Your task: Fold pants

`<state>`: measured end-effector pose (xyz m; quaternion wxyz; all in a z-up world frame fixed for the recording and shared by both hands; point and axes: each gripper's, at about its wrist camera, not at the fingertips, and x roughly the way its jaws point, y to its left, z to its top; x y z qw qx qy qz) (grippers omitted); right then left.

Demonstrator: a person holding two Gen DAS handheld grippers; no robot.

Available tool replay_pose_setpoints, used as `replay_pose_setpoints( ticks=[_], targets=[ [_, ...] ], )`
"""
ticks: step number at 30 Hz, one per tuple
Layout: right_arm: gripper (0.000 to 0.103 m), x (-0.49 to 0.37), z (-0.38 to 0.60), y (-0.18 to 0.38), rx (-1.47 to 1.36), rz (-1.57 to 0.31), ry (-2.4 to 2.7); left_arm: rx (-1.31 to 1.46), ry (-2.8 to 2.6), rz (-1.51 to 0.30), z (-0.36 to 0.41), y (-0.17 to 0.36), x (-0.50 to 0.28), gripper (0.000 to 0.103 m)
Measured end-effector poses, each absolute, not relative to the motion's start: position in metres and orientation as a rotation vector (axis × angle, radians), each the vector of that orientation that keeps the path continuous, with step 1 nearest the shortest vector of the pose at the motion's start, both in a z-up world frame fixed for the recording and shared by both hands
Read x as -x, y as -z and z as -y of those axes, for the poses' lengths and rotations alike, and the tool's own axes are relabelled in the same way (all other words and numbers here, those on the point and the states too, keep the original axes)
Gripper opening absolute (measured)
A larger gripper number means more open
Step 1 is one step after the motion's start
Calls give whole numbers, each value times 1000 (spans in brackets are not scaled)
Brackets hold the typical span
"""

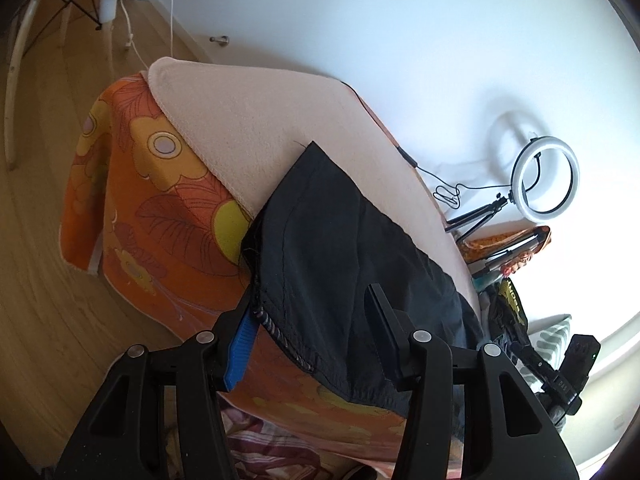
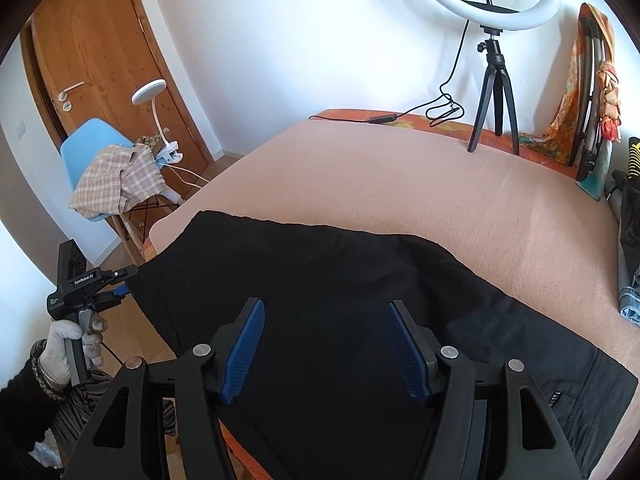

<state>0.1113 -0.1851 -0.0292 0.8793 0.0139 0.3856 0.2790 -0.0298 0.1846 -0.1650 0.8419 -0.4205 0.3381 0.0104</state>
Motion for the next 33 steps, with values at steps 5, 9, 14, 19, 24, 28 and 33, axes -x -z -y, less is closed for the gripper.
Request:
replay_pose_setpoints(
  ticks=[5, 9, 14, 19, 24, 28, 33],
  targets=[
    [67, -111, 183, 32, -18, -813, -585, 726, -22, -754, -166, 160, 16, 21],
    [67, -111, 181, 34, -12, -824, -590, 564, -5, -721, -147, 146, 12, 17],
    [67, -109, 180, 35, 0, -820, -593, 573, -19, -731, -149, 151, 10, 17],
    [68, -107, 179, 36, -1, -826, -588, 571, -74, -778, -152, 157, 5, 19],
    [68, -106, 178, 36, -2, -826, -595, 589, -54, -746, -153, 157, 2, 11],
    [68, -104, 176, 37, -5, -830, -609, 482, -2, -681, -135, 140, -2, 4],
    [68, -106, 175, 40, -44, -854, -632, 387, 69, -649, -109, 120, -11, 4]
  ],
)
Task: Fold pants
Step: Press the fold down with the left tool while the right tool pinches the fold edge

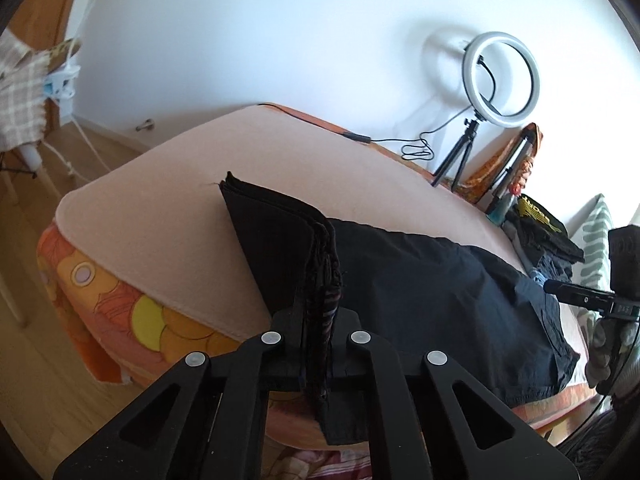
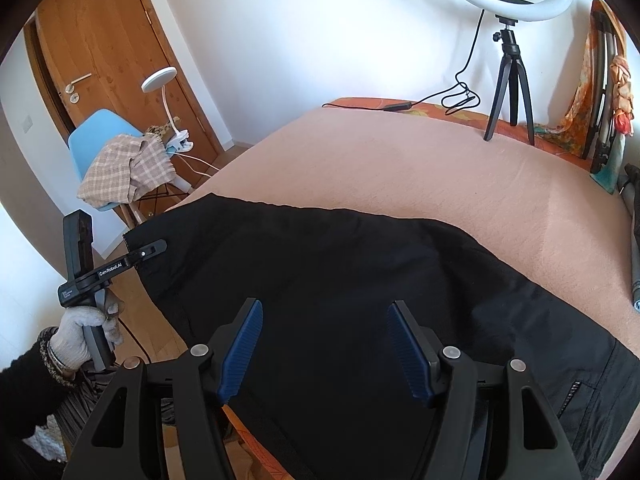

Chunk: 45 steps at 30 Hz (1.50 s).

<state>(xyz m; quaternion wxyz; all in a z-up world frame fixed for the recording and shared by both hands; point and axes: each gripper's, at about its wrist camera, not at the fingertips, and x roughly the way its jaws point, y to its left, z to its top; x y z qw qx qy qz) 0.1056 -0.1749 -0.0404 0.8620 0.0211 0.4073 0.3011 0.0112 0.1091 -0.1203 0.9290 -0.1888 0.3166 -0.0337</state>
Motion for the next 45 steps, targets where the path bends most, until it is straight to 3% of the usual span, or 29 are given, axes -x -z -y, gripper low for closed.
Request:
replay_pose_setpoints(
  ticks=[5, 10, 18, 21, 25, 28, 33, 45],
  targets=[
    [68, -120, 162, 46, -123, -930, -693, 345, 137, -653, -87, 114, -19, 4],
    [74, -161, 117, 53, -355, -999, -869, 328, 171, -653, -74, 110, -21, 4],
    [74, -225, 25, 102, -570, -1165, -950, 318, 218, -655, -61, 106, -19, 4],
    [66, -231, 13, 105, -540, -1151, -910, 322, 236, -663, -60, 106, -19, 4],
    [26, -227, 7, 105, -489, -1142, -898, 324, 265, -677, -56, 108, -18, 4],
    [8, -221, 5, 95, -406, -1098, -858, 330, 289, -680, -49, 105, -19, 4],
    [2, -209, 28, 73, -325, -1011, -799, 316, 347, -663, -31, 92, -21, 4],
    [2, -182, 134, 30, -289, -895, -674, 277, 558, -645, 47, 58, -28, 4]
  ],
)
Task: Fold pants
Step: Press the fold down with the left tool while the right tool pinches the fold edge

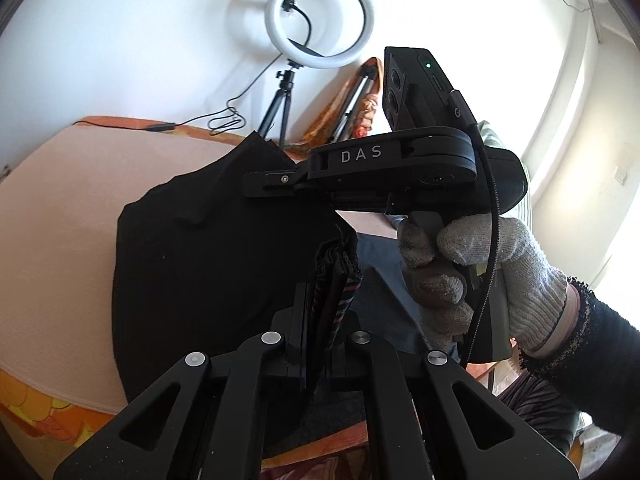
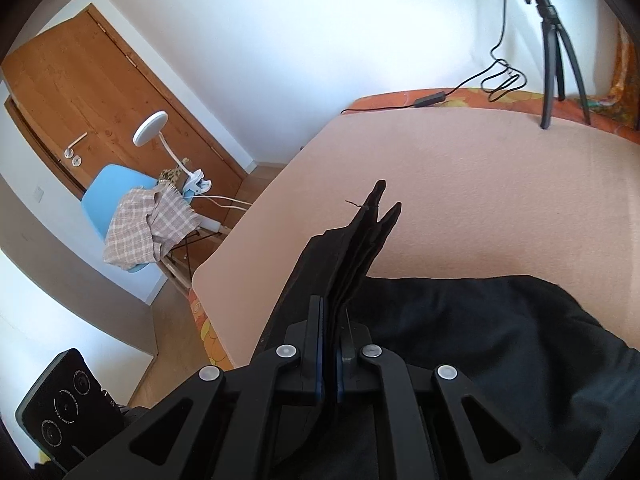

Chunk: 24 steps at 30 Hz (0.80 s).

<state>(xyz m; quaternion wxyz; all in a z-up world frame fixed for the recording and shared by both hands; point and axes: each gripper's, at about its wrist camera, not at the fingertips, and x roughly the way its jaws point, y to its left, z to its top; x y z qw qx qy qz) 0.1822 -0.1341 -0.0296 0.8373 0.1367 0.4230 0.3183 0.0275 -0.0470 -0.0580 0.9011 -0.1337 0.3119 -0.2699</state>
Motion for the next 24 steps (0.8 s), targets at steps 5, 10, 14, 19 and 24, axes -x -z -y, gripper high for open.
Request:
replay_pose_setpoints(
  ticks=[5, 10, 14, 19, 24],
  targets=[
    [2, -169, 184, 27, -343, -861, -607, 236, 637, -649, 87, 49, -29, 4],
    [1, -156, 217, 27, -351, -856, -550, 209, 703, -688, 124, 50, -31, 4],
    [1, -140, 243, 29, -338, -849, -519, 190, 757, -739, 137, 53, -30, 13],
    [1, -127, 277, 35, -380, -847, -462, 140, 825, -788, 145, 40, -18, 20],
    [1, -117, 313, 39, -424, -834, -413, 78, 803, -708, 124, 24, -3, 50]
  ],
)
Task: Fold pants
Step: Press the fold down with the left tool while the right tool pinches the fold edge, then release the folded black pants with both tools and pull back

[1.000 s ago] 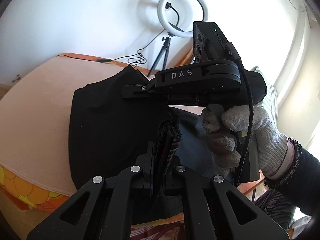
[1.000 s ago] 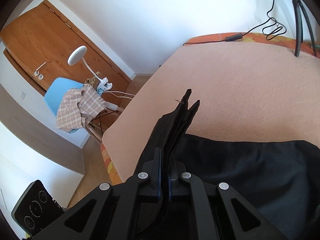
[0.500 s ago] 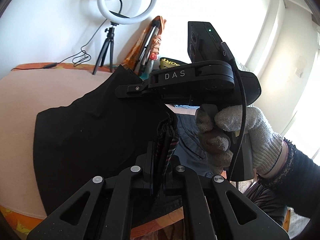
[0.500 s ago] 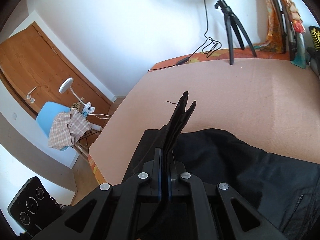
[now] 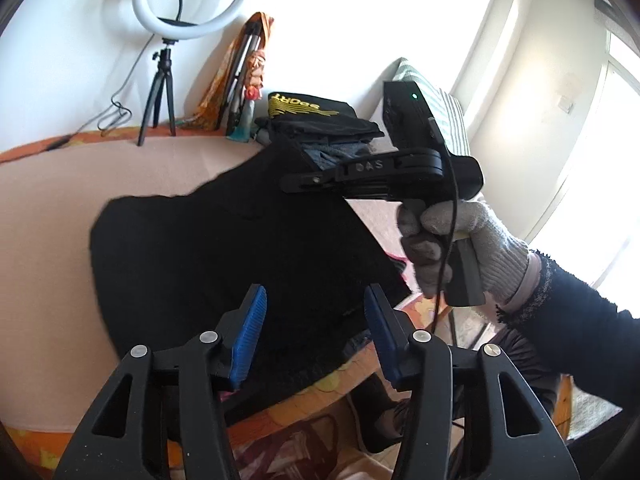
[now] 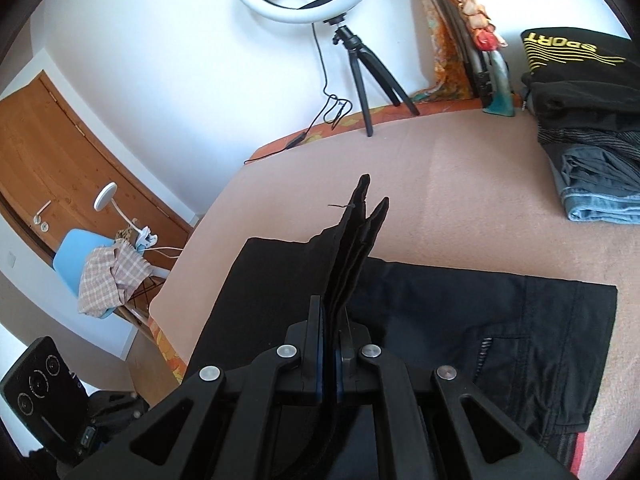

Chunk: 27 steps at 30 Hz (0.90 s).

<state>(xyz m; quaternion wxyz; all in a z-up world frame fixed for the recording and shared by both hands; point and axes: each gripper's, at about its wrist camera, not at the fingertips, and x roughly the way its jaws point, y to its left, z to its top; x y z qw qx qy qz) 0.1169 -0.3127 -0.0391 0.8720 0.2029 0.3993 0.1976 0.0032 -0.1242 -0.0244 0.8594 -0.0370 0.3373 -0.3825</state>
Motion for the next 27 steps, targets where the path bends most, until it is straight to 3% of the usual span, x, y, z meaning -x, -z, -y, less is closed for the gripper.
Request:
replay_pose_setpoints(
  ticks=[11, 27],
  targets=[
    [1, -98, 369, 60, -520, -856, -331, 42, 582, -798, 99, 67, -75, 50],
    [1, -108, 413, 102, -487, -964, -176, -137, 624, -897, 138, 99, -65, 50]
  ],
)
